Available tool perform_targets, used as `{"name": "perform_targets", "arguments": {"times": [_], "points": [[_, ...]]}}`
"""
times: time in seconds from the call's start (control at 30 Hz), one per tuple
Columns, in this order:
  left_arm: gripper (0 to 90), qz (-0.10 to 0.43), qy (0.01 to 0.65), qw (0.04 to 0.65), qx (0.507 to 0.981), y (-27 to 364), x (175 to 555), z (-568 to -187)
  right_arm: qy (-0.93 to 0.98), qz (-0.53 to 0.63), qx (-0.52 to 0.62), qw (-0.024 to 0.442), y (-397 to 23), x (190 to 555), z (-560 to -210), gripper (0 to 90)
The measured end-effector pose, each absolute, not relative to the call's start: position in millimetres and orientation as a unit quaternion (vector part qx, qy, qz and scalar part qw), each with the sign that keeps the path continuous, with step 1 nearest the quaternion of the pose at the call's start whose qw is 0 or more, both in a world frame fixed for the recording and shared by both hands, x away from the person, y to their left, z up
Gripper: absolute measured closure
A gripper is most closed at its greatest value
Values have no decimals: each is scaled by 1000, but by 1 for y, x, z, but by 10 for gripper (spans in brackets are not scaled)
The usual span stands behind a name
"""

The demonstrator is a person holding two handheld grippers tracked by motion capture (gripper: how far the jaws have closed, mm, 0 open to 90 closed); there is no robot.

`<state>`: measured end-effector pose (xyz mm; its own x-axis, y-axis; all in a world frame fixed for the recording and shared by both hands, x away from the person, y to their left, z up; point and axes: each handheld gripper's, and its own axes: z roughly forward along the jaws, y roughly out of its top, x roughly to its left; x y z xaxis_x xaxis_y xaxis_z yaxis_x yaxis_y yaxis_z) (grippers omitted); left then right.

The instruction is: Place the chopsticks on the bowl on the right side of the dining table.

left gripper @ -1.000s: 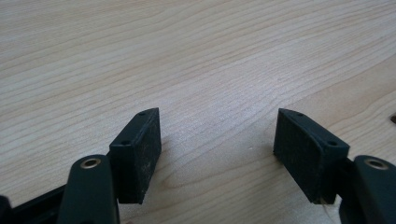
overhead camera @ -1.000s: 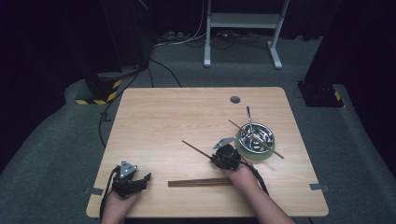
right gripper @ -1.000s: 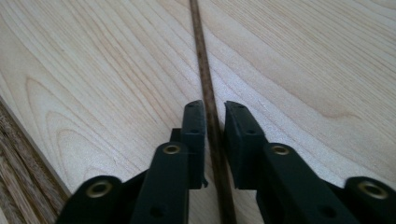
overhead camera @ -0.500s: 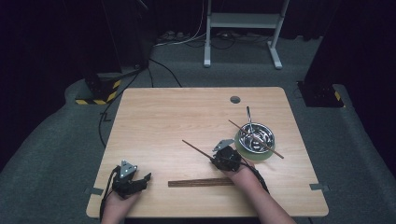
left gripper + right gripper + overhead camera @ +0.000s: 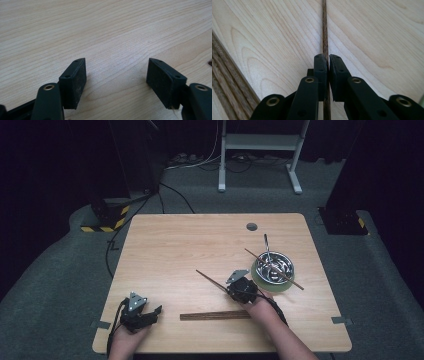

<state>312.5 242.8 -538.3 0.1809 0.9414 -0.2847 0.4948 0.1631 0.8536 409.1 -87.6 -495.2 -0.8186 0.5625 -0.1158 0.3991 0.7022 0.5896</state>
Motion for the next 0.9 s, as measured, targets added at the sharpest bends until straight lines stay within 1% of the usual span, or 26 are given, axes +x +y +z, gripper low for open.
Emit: {"name": "perform_targets", "arguments": {"times": [0.17, 0.4, 0.63, 0.8, 0.9], "points": [[321, 234, 595, 475, 604, 243, 312, -538, 906, 291, 266, 152, -94, 406, -481, 840], [321, 236, 594, 477, 604, 243, 312, -539, 900, 298, 264, 177, -105, 399, -468, 841], [320, 234, 598, 477, 600, 242, 313, -538, 890, 302, 278, 199, -133, 394, -455, 840], [320, 234, 600, 479, 597, 242, 313, -538, 885, 300, 297, 196, -151, 399, -453, 841], [320, 234, 599, 478, 598, 242, 313, -538, 879, 301, 307, 204, -163, 400, -451, 841]]}}
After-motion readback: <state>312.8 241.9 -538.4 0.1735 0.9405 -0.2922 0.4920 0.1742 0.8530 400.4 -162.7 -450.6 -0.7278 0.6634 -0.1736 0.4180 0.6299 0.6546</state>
